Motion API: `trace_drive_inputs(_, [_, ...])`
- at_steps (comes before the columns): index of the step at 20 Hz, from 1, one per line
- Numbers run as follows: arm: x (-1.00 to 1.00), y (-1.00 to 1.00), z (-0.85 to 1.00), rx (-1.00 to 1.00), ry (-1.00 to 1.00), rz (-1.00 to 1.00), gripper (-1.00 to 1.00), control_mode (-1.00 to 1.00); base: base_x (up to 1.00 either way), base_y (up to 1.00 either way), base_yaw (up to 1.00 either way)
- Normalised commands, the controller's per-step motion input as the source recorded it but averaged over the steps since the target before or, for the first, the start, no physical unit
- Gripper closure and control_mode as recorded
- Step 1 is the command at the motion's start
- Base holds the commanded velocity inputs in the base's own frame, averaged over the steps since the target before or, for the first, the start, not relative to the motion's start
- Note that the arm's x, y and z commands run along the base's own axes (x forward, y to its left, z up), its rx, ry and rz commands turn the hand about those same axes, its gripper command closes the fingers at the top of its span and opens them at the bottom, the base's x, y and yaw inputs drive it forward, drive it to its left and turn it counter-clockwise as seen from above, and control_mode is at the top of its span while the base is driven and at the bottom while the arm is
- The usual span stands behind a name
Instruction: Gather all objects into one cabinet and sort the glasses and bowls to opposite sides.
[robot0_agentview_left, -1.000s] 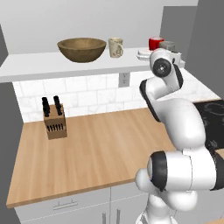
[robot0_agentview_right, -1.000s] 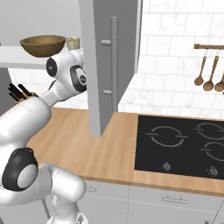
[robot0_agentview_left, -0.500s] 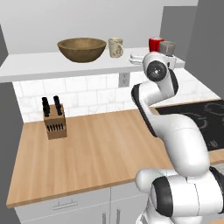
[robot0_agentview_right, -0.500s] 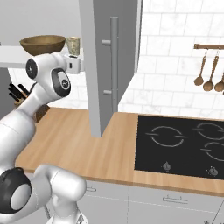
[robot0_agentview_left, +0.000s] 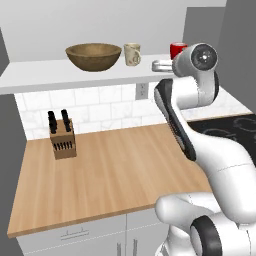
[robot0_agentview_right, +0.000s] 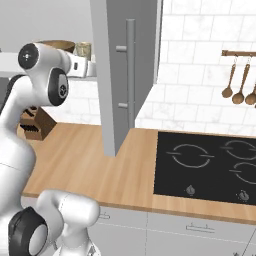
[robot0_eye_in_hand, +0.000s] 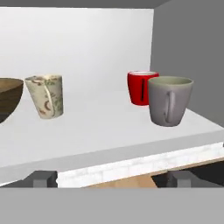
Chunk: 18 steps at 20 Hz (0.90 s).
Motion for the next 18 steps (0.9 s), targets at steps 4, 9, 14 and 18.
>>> trace_drive_inputs(4, [-0.5,0.45,0.01,0.05,0.25,0.18,-1.0,-1.0,0.0,0.0,0.0])
trace_drive_inputs(9, [-0.4,0.48,0.0,0.05,0.15,0.17,-1.0,-1.0,0.0,0.0,0.0])
trace_drive_inputs(14, [-0.37,0.28,-0.01,0.0,-0.02,0.07,-1.0,-1.0,0.0,0.0,0.0])
trace_drive_inputs(18, [-0.25,0.02,0.0,-0.01,-0.12,0.0,-1.0,-1.0,0.0,0.0,0.0])
